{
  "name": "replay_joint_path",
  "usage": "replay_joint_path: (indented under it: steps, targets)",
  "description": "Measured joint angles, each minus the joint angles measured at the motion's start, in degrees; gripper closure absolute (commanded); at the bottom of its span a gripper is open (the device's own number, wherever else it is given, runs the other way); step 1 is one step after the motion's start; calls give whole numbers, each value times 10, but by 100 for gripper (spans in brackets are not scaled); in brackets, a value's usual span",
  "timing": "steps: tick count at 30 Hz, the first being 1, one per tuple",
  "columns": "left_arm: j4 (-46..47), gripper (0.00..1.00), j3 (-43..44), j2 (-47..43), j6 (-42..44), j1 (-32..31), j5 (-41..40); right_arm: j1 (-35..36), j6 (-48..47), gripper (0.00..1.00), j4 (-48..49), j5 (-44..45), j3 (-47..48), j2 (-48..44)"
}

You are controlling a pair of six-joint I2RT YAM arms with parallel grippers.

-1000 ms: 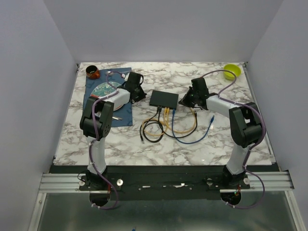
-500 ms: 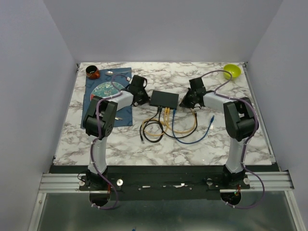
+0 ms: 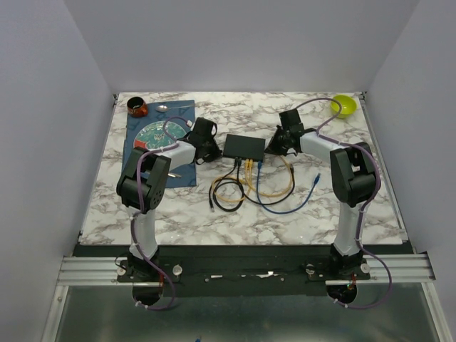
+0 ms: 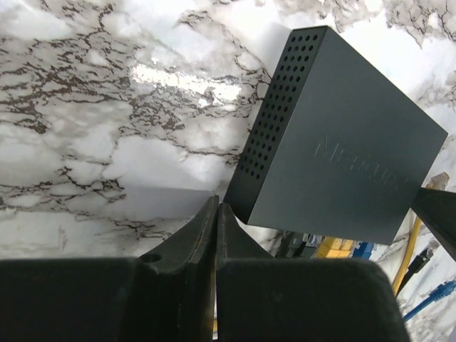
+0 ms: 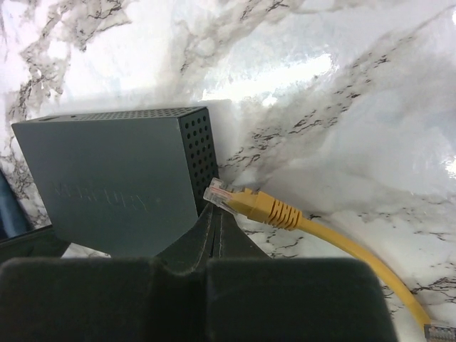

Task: Pull the plug from the switch port

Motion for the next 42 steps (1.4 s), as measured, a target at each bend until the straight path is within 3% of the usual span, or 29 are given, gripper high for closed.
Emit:
replay_joint_path:
  steps: [20, 21, 23, 24, 25, 27, 28, 33, 34, 35, 39, 42]
  targets:
    - [-3, 89, -51, -49, -2, -2, -4, 9, -12, 98, -24, -11, 54, 30]
    - [-4, 87, -52, -53, -2, -1, -8, 9, -14, 91, -24, -2, 47, 24]
    - [-6, 73, -53, -67, 0, 2, -23, 9, -16, 79, -23, 20, 17, -5]
    - [-7, 60, -52, -76, 2, 2, -33, 9, -18, 71, -19, 34, -10, -32]
    - [-10, 51, -48, -84, 3, 3, -42, 10, -18, 56, -16, 44, -34, -56]
    - [-14, 25, -29, -92, 7, 4, -54, 10, -17, 44, 11, 60, -83, -111]
    - [-19, 4, -12, -92, 14, 4, -63, 11, -16, 35, 25, 63, -105, -137]
    - [-37, 1, 81, -81, 18, 9, -79, 11, -17, 18, 75, 57, -136, -186]
    - [-37, 1, 97, -75, 18, 10, -79, 11, -18, 4, 82, 53, -138, -186]
    - [-38, 1, 108, -70, 18, 10, -79, 11, -19, 1, 86, 49, -142, -186]
    - [-82, 1, 150, -40, 18, 9, -96, 20, -30, 0, 90, 68, -162, -190]
    - [-136, 1, 189, -20, 21, -1, -154, 33, -43, 0, 83, 111, -169, -203]
